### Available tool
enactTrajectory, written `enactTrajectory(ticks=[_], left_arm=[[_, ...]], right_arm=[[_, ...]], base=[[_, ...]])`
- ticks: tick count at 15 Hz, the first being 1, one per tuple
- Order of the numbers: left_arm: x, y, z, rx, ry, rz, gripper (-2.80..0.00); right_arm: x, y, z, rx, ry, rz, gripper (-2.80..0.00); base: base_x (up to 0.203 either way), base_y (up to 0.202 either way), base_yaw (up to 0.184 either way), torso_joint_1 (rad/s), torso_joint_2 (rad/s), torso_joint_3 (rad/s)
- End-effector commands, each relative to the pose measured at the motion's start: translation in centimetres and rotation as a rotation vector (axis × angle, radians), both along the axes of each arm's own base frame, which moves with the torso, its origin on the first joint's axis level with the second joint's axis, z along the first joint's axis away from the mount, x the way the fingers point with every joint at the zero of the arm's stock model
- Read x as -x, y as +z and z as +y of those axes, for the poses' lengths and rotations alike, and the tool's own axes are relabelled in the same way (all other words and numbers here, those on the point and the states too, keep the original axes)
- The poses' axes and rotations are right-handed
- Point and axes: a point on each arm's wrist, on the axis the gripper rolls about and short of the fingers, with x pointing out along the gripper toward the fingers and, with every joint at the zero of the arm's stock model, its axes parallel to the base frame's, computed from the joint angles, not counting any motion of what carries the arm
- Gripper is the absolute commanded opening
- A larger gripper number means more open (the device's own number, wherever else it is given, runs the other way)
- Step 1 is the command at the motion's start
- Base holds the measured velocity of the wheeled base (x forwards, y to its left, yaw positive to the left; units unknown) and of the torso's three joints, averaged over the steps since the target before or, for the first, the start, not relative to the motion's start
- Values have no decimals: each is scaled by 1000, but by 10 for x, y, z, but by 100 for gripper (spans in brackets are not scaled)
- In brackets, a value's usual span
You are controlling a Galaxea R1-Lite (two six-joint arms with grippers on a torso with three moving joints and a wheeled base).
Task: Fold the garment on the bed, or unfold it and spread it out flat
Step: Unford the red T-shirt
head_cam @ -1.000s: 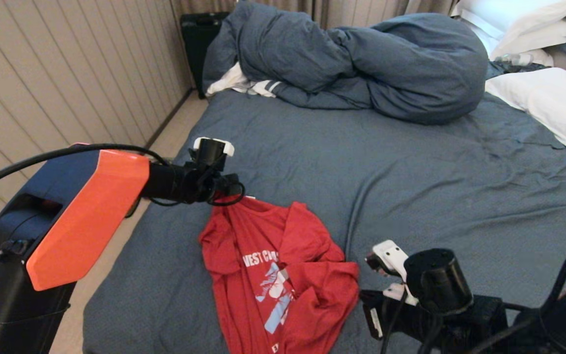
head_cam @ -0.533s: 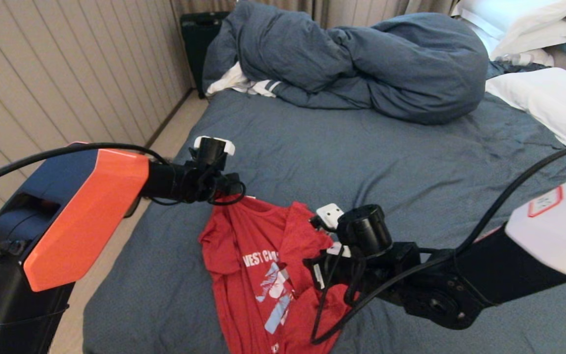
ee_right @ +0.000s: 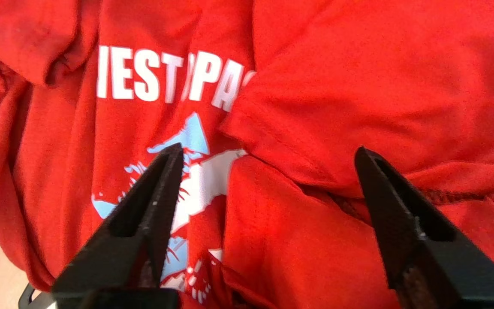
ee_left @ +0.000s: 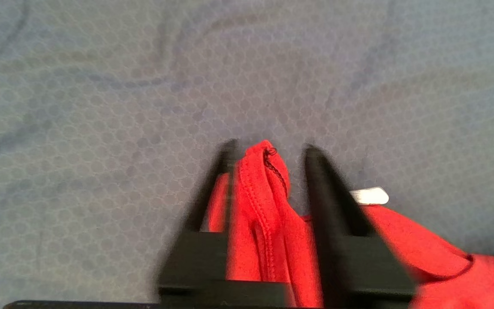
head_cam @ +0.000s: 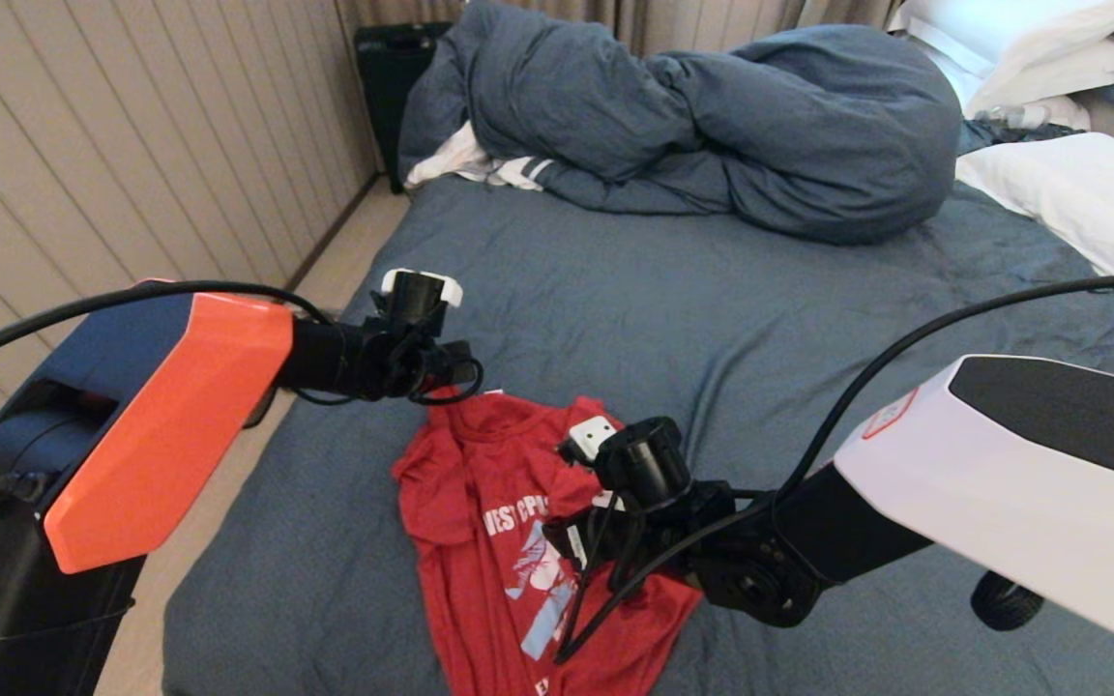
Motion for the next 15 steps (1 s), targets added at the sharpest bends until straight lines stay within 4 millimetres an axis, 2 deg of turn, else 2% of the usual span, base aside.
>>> enactTrajectory(ticks=[1,3,6,7,14,15], left_arm=[[2,5,1,5,2,-6,0],[3,7,1,6,2,-9,0],[8,24,3,22,2,-40,0],[10,30,5,27,2,-50,0],[14,38,7,32,1,-61,0],[14,37,7,30,1,-56,0]], right_arm=[[-1,-2,1,0,0,0,0],[-2,-2,1,0,-2,0,0],[0,-7,0,17,-8,7,0],[0,-9,0,24,-12,9,-280],[3,-11,-4,56,-36,3,-280],[6,-6,-7,56,-43,-4,-280]], base=[[0,0,0,0,0,0],[0,0,0,0,0,0],[0,0,0,0,0,0],[0,0,0,0,0,0],[0,0,0,0,0,0],[0,0,0,0,0,0]])
